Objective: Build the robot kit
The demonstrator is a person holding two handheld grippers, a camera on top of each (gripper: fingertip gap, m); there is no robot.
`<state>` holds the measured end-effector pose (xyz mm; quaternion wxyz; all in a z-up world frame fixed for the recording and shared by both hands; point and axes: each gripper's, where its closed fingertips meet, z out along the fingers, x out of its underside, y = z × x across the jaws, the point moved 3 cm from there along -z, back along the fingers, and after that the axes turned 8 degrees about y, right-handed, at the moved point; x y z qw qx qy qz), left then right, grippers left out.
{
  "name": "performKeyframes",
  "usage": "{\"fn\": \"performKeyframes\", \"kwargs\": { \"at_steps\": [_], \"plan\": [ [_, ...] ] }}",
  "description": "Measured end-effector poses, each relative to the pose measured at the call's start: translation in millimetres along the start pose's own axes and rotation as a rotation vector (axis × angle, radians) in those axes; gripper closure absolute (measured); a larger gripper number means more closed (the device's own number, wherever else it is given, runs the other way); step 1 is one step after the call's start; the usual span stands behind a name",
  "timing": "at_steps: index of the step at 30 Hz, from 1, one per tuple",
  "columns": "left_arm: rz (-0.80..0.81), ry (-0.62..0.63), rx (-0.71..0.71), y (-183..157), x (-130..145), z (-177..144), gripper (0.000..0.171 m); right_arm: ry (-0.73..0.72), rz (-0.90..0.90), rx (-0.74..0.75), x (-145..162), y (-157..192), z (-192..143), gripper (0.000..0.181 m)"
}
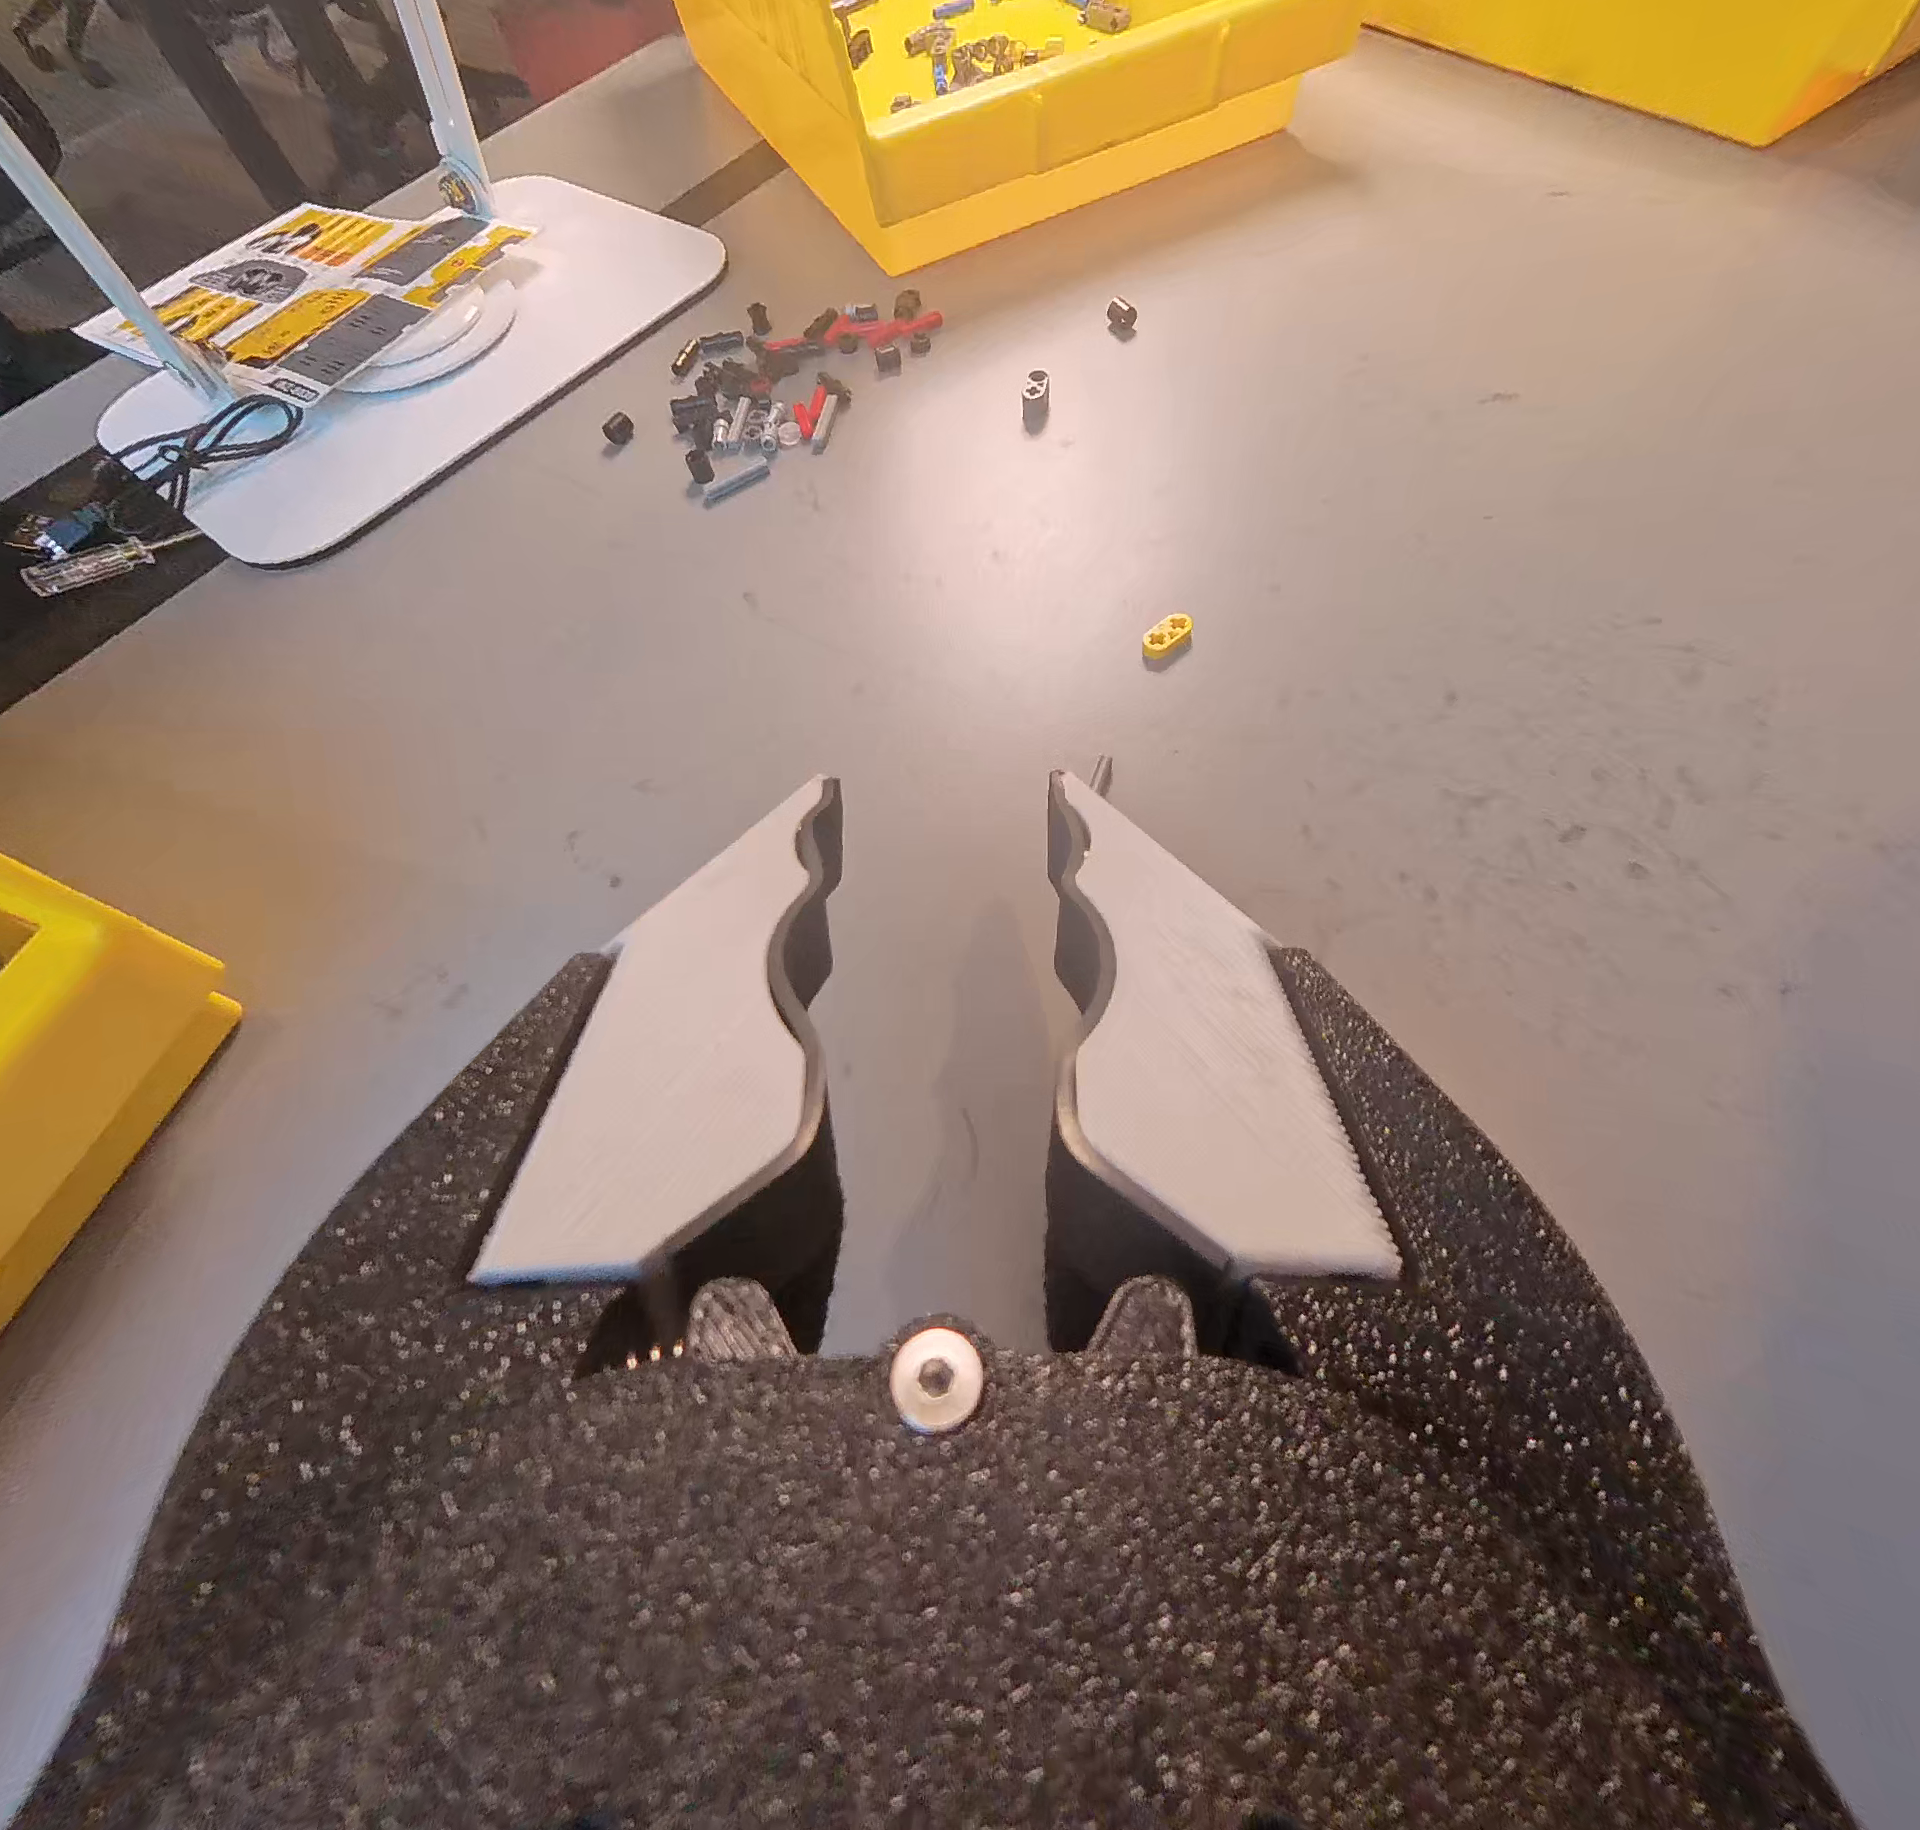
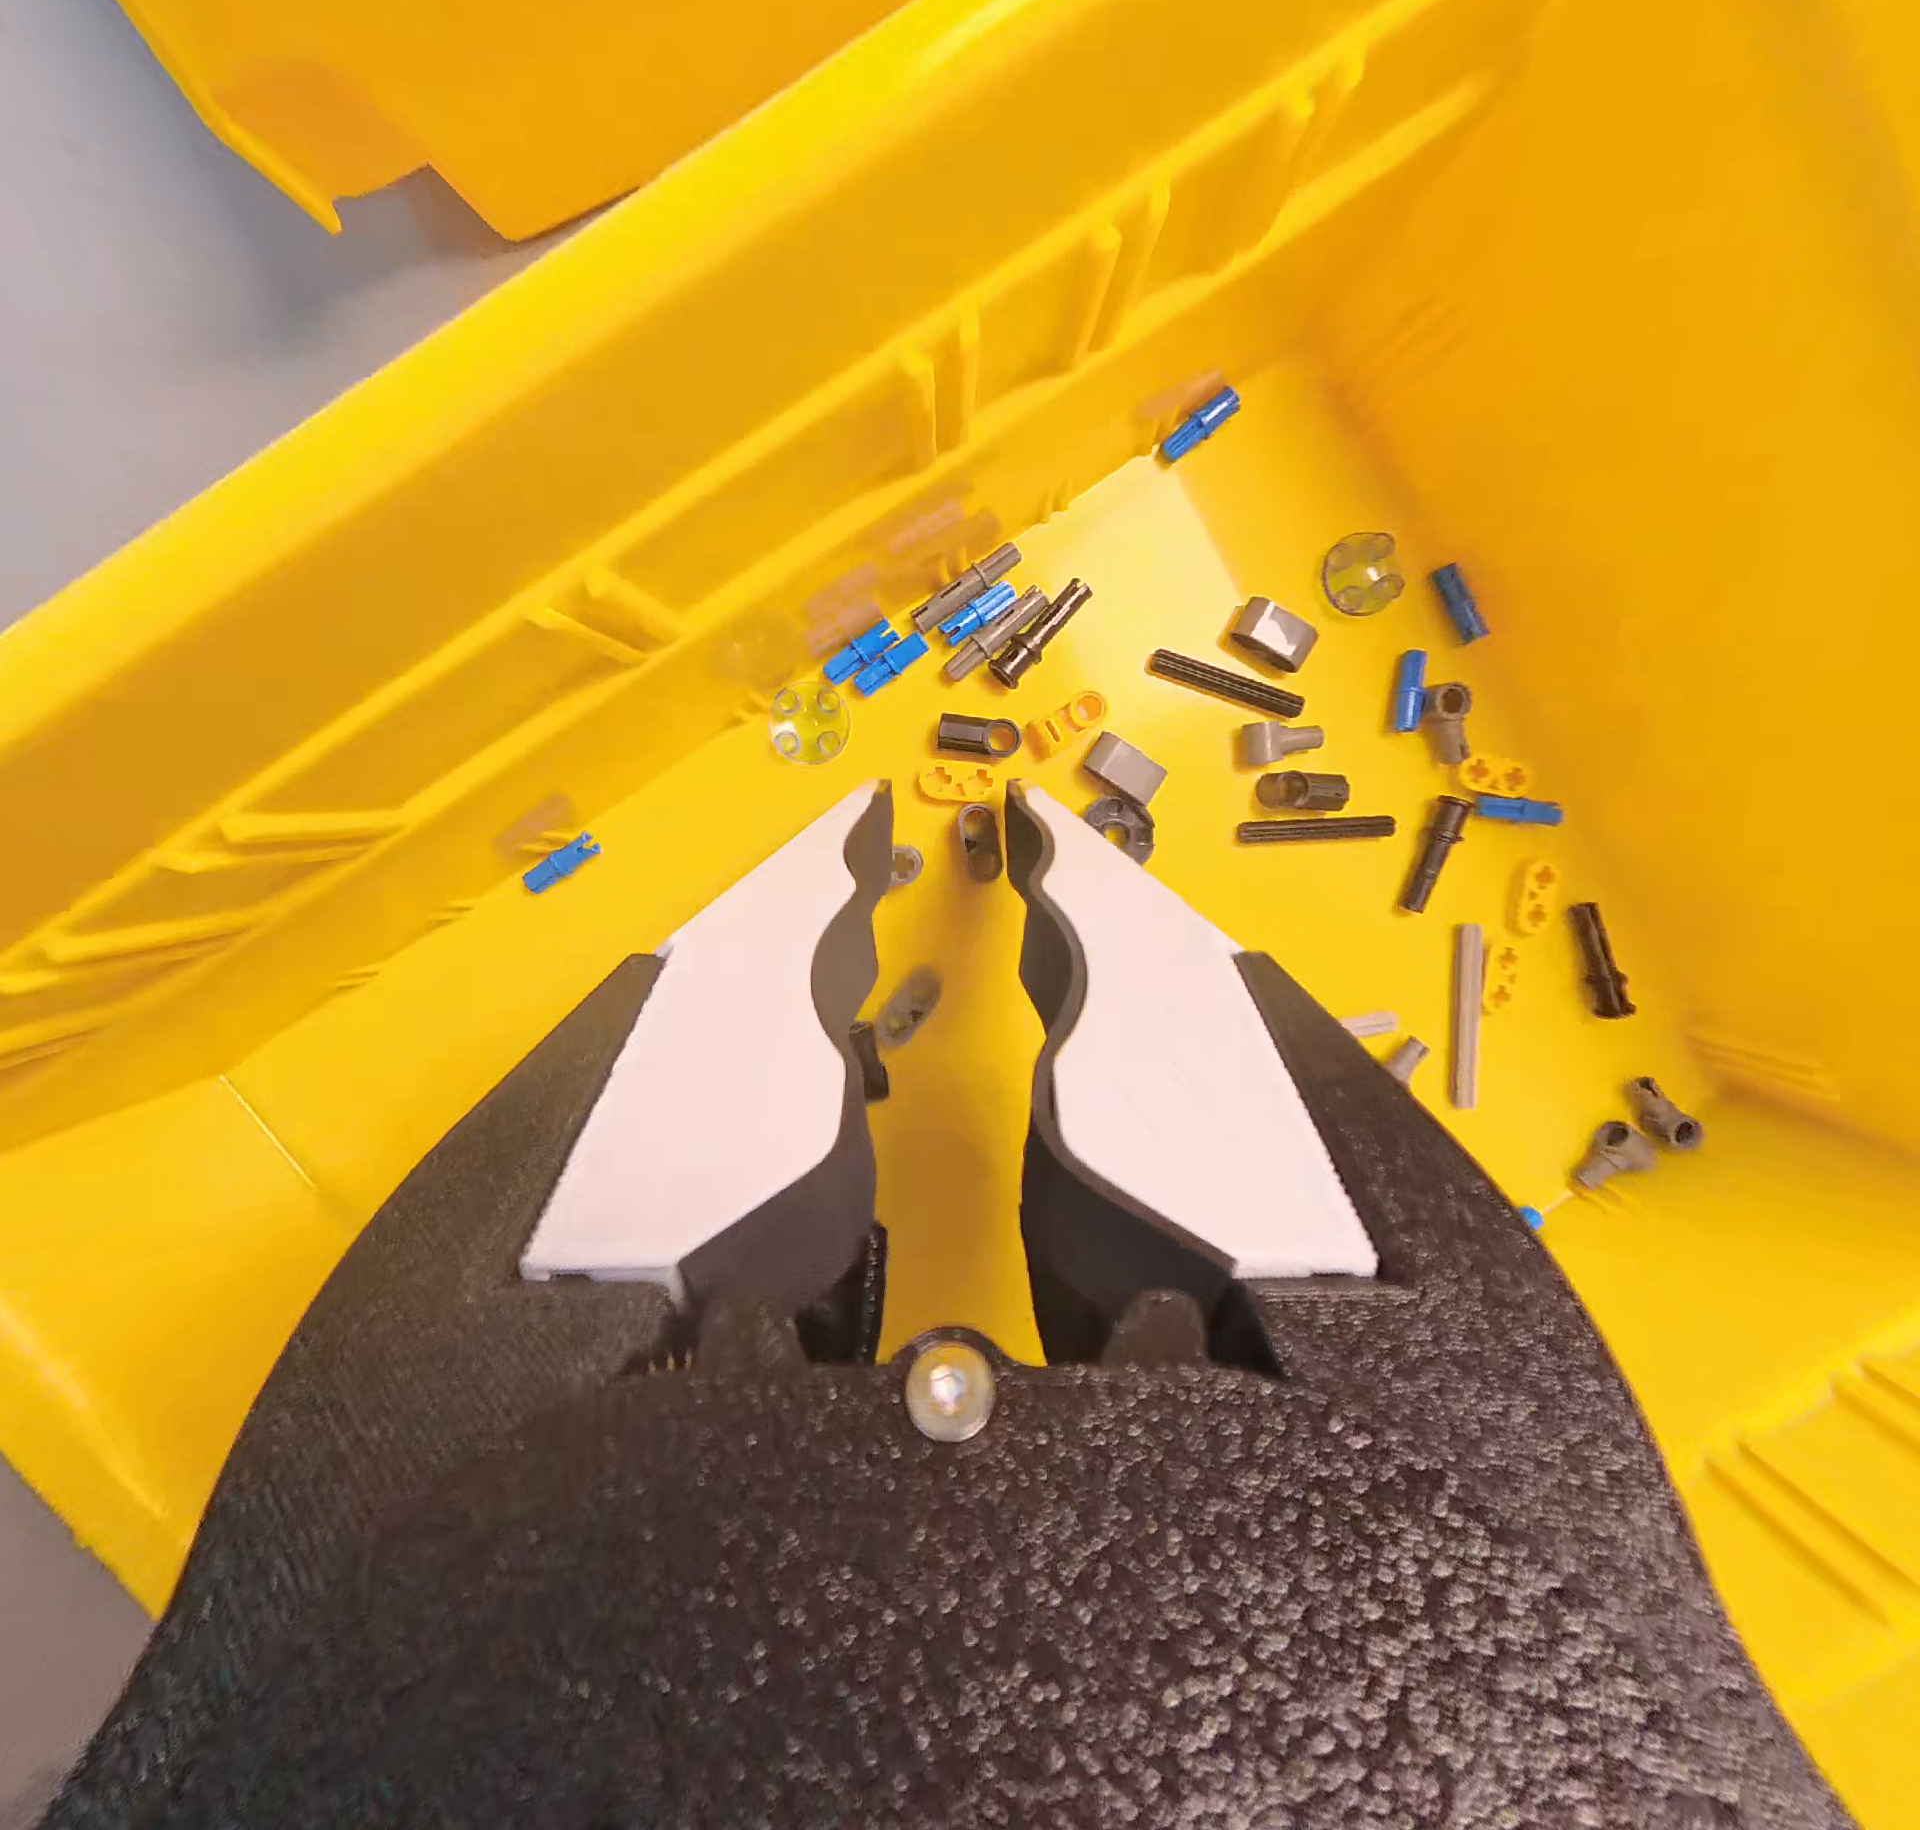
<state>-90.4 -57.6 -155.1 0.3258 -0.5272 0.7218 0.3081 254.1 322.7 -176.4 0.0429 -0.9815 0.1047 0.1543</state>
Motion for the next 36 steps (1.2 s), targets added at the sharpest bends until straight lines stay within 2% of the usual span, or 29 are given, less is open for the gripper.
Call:
{"fn": "performKeyframes", "kwargs": {
  "at_steps": [13,15,18,20,22,25,29,33,36],
  "plan": [
    [-0.007,0.010,0.008,2,5,1,0.133,-0.009,-0.003,-0.015,1,-3,3,0.166],
    [-0.001,0.007,0.008,1,5,-1,0.133,-0.072,0.005,0.008,-6,-7,-17,0.166],
    [0.000,0.000,0.006,1,4,-3,0.133,-0.281,-0.002,0.045,-41,2,-81,0.166],
    [-0.004,-0.006,0.011,2,3,-3,0.133,-0.377,-0.090,0.064,-69,31,-120,0.166],
    [-0.002,-0.007,0.019,1,2,-2,0.133,-0.414,-0.200,0.048,-95,73,-136,0.166],
    [0.007,-0.006,0.020,-1,3,-2,0.133,-0.383,-0.374,-0.009,-125,146,-119,0.166],
    [0.009,-0.008,0.017,-1,5,-4,0.134,-0.326,-0.512,-0.166,-152,230,-59,0.166],
    [0.011,-0.019,0.026,-3,4,-5,0.134,-0.258,-0.582,-0.284,-165,283,3,0.166],
    [0.013,-0.018,0.029,-3,5,-5,0.134,-0.239,-0.603,-0.345,-172,309,30,0.166]
  ]
}}
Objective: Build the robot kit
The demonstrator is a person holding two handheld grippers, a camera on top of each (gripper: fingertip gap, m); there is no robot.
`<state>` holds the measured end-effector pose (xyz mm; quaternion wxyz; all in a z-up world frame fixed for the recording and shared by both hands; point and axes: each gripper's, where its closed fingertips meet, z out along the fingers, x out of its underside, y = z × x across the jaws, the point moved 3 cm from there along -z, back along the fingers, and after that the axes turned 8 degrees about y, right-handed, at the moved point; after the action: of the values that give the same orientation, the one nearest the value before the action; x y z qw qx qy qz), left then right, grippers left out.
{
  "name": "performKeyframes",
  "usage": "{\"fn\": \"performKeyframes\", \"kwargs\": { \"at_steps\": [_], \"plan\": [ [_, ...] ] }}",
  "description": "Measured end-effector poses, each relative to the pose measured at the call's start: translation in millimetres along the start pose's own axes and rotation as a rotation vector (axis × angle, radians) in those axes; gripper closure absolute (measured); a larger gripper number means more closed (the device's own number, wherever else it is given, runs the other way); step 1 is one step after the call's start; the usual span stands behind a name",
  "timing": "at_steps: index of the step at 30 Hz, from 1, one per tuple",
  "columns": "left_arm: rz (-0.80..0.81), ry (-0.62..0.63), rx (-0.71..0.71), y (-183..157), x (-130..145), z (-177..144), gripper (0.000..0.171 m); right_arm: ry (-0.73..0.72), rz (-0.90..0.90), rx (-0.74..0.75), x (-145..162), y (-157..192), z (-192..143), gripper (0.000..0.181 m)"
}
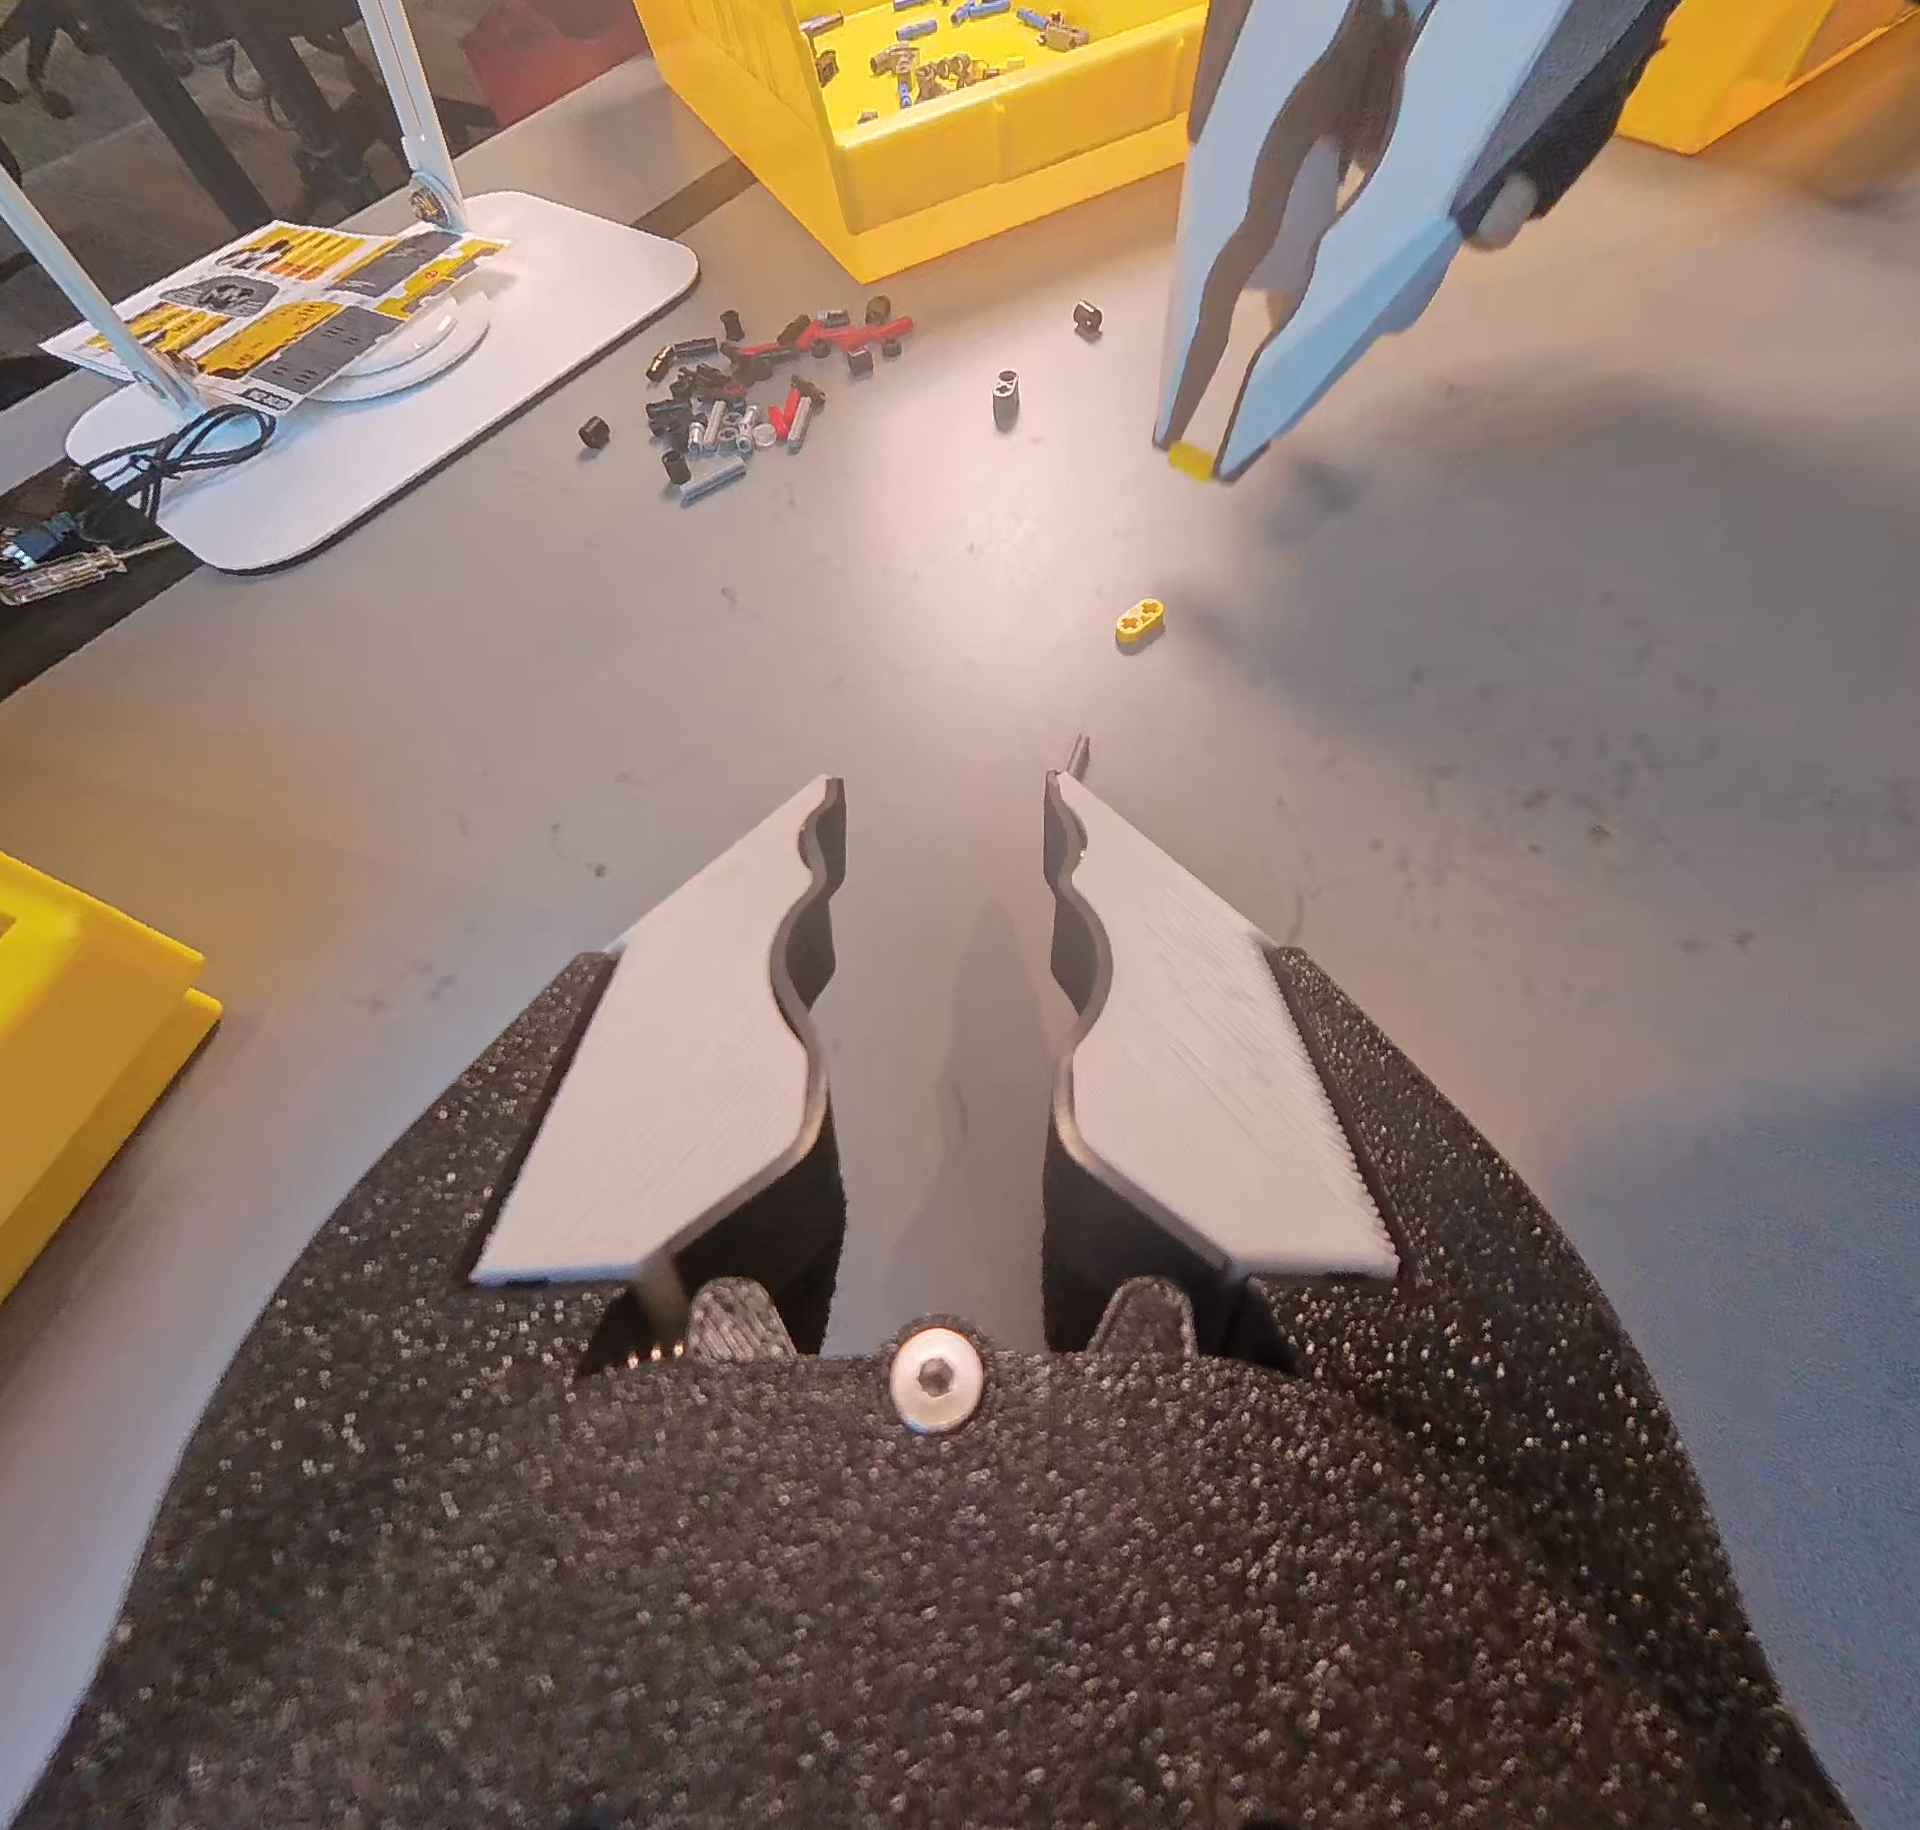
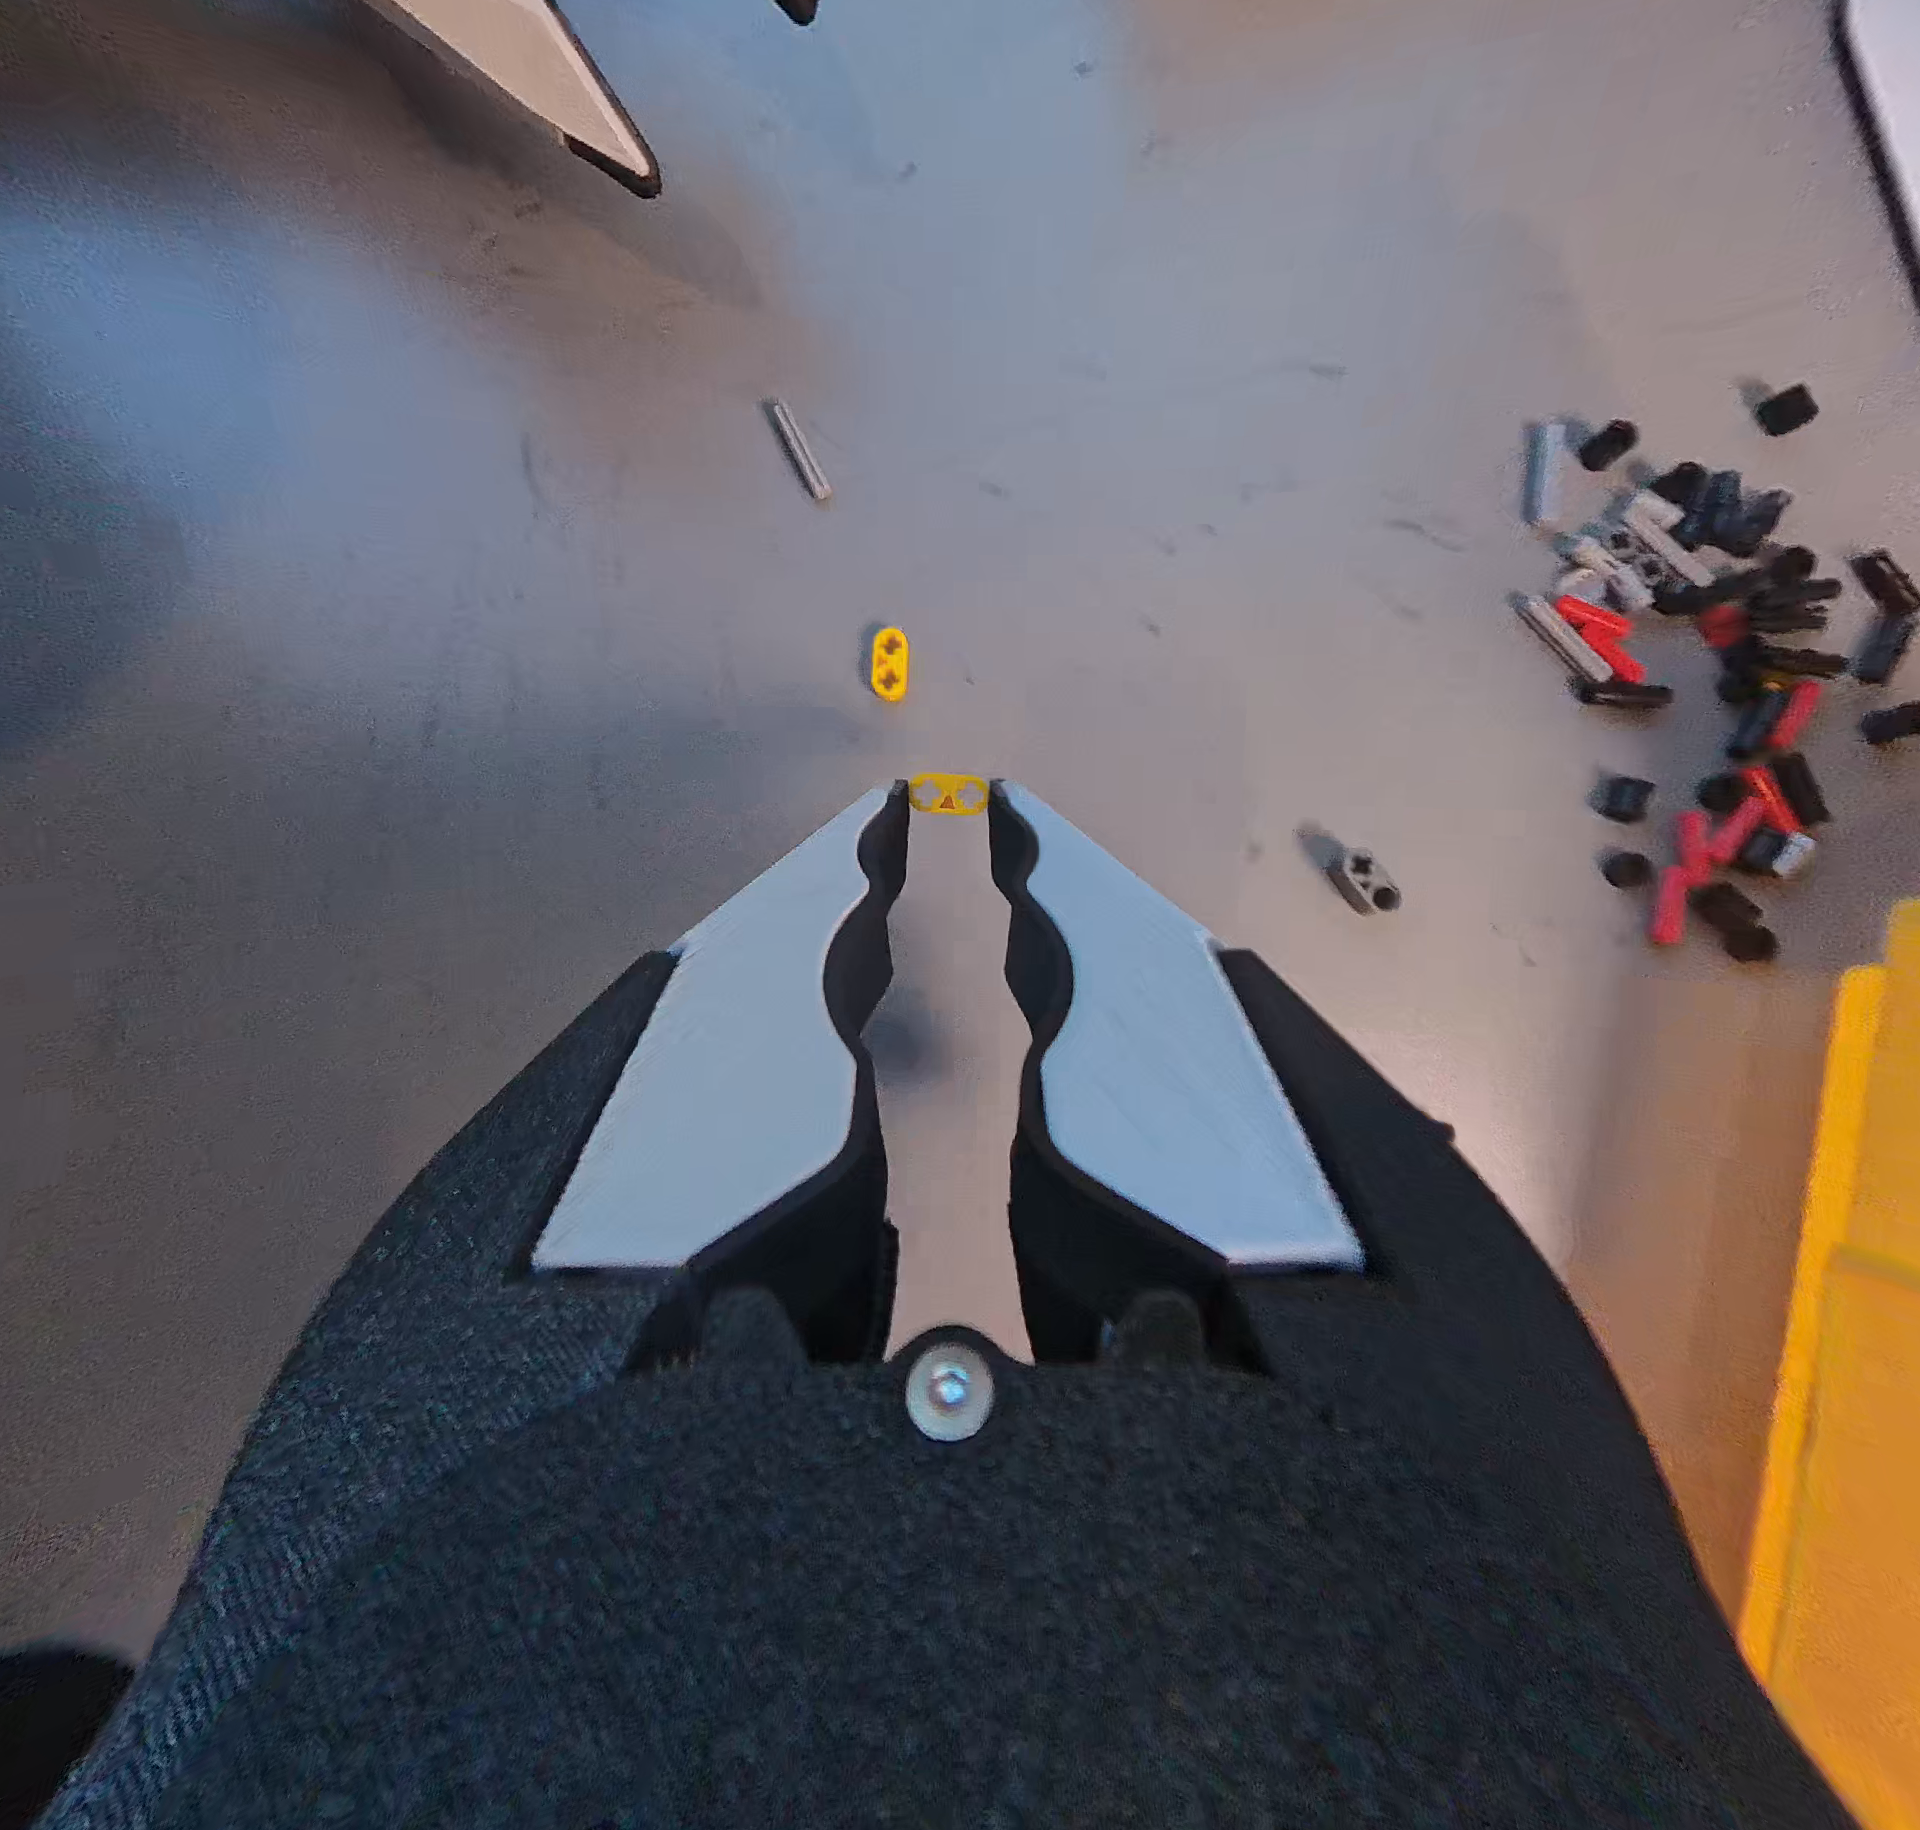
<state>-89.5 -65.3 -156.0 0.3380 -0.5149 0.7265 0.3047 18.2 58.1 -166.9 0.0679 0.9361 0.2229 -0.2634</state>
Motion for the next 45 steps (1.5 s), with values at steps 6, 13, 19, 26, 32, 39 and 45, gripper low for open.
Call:
{"fn": "performKeyframes", "kwargs": {
  "at_steps": [6,13,19,26,32,39,45],
  "plan": [
    [0.003,0.006,0.016,-3,1,1,0.134,0.034,-0.031,-0.021,-4,6,22,0.166],
    [0.010,0.015,0.025,-6,2,3,0.134,0.047,-0.041,-0.030,-2,9,28,0.166],
    [-0.002,0.013,0.019,-4,2,3,0.134,0.003,-0.025,-0.018,-4,8,22,0.162],
    [-0.020,-0.003,0.001,0,0,1,0.133,-0.246,0.042,0.092,-21,-1,-27,0.160],
    [-0.040,-0.038,-0.022,5,-4,-2,0.133,-0.560,0.134,0.242,-22,-8,-89,0.158],
    [-0.061,-0.065,-0.051,11,-6,-5,0.132,-0.713,0.236,0.409,5,-18,-140,0.158],
    [-0.057,-0.057,-0.052,10,-5,-3,0.131,-0.778,0.295,0.540,21,-35,-174,0.159]
  ]
}}
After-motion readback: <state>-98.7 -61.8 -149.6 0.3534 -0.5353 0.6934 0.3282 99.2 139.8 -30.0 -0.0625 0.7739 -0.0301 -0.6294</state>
